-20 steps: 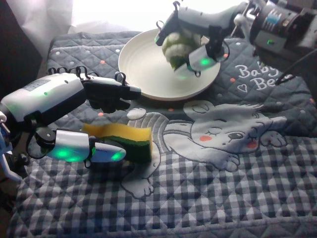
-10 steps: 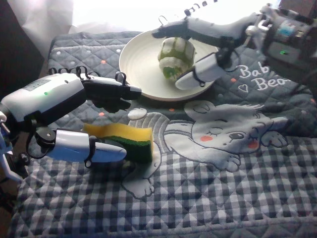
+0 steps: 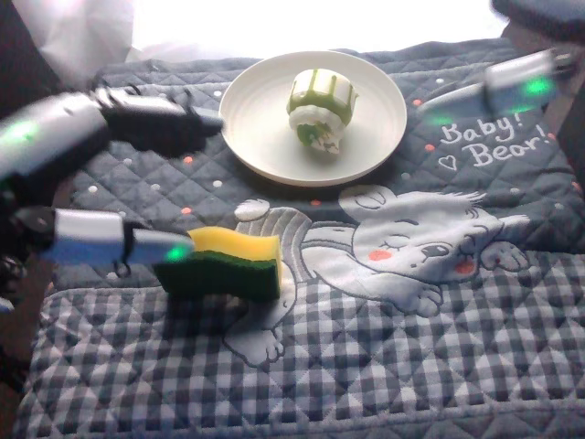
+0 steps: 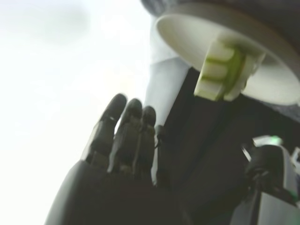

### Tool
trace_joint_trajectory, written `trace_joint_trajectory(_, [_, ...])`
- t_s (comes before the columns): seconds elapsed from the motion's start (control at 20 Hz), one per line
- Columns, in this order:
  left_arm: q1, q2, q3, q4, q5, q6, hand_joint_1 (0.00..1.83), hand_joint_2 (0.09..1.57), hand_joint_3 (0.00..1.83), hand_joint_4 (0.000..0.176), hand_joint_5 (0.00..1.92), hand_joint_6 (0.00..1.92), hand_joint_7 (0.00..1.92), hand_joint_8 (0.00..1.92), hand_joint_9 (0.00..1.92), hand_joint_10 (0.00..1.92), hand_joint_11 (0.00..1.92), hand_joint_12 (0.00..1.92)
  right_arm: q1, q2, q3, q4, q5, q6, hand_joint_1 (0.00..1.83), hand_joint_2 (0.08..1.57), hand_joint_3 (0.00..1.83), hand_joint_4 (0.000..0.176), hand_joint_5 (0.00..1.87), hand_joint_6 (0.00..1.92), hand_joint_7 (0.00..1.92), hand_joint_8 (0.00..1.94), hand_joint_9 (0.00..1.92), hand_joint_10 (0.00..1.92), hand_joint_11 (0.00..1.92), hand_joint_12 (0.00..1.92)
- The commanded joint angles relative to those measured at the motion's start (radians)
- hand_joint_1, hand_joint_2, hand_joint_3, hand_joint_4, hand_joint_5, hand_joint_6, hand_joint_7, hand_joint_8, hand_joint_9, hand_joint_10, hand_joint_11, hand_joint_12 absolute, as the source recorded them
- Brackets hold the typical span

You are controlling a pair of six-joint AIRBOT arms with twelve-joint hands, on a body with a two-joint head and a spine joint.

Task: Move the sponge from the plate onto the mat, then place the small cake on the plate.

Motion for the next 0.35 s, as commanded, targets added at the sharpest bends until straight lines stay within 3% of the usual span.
trace_joint_trajectory(0.0, [0.0, 0.014, -0.011, -0.02, -0.192, 0.01, 0.9, 0.89, 0.0, 0.0, 0.51, 0.0, 0.69, 0.0, 0.64, 0.22, 0.21, 1.35, -0.014, 0.04, -0.025, 0.054, 0.204, 0.003, 0.69, 0.82, 0.0, 0.109, 0.15, 0.0, 0.28, 0.0, 0.19, 0.0, 0.0, 0.32])
trace_joint_trajectory(0.05, [0.014, 0.033, -0.023, -0.044, -0.257, 0.021, 0.87, 0.89, 0.0, 0.0, 0.48, 0.0, 0.63, 0.0, 0.6, 0.19, 0.2, 1.34, -0.055, 0.089, -0.063, 0.091, 0.286, -0.001, 0.75, 0.82, 0.0, 0.132, 0.17, 0.0, 0.27, 0.0, 0.18, 0.0, 0.0, 0.24])
trace_joint_trajectory(0.1, [0.022, 0.04, -0.029, -0.056, -0.29, 0.026, 0.85, 0.9, 0.0, 0.0, 0.44, 0.0, 0.55, 0.0, 0.56, 0.14, 0.21, 1.29, -0.081, 0.111, -0.083, 0.119, 0.333, -0.01, 0.75, 0.81, 0.0, 0.123, 0.18, 0.0, 0.27, 0.0, 0.19, 0.01, 0.0, 0.26])
trace_joint_trajectory(0.15, [0.031, 0.049, -0.041, -0.075, -0.338, 0.044, 0.92, 0.9, 0.0, 0.0, 0.38, 0.0, 0.43, 0.0, 0.46, 0.05, 0.11, 1.25, -0.132, 0.146, -0.119, 0.168, 0.405, -0.034, 0.78, 0.87, 0.0, 0.117, 0.23, 0.01, 0.3, 0.01, 0.2, 0.0, 0.0, 0.49])
trace_joint_trajectory(0.2, [0.036, 0.053, -0.05, -0.091, -0.368, 0.063, 0.91, 0.9, 0.0, 0.004, 0.32, 0.0, 0.36, 0.0, 0.4, 0.01, 0.05, 1.2, -0.173, 0.17, -0.147, 0.202, 0.455, -0.054, 0.8, 0.88, 0.0, 0.115, 0.23, 0.0, 0.29, 0.0, 0.18, 0.01, 0.0, 0.42])
trace_joint_trajectory(0.3, [0.047, 0.055, -0.065, -0.123, -0.441, 0.087, 0.82, 0.89, 0.0, 0.055, 0.13, 0.0, 0.15, 0.0, 0.22, 0.0, 0.0, 0.83, -0.322, 0.226, -0.223, 0.305, 0.62, -0.092, 0.83, 0.91, 0.0, 0.123, 0.23, 0.0, 0.32, 0.0, 0.22, 0.01, 0.0, 0.18])
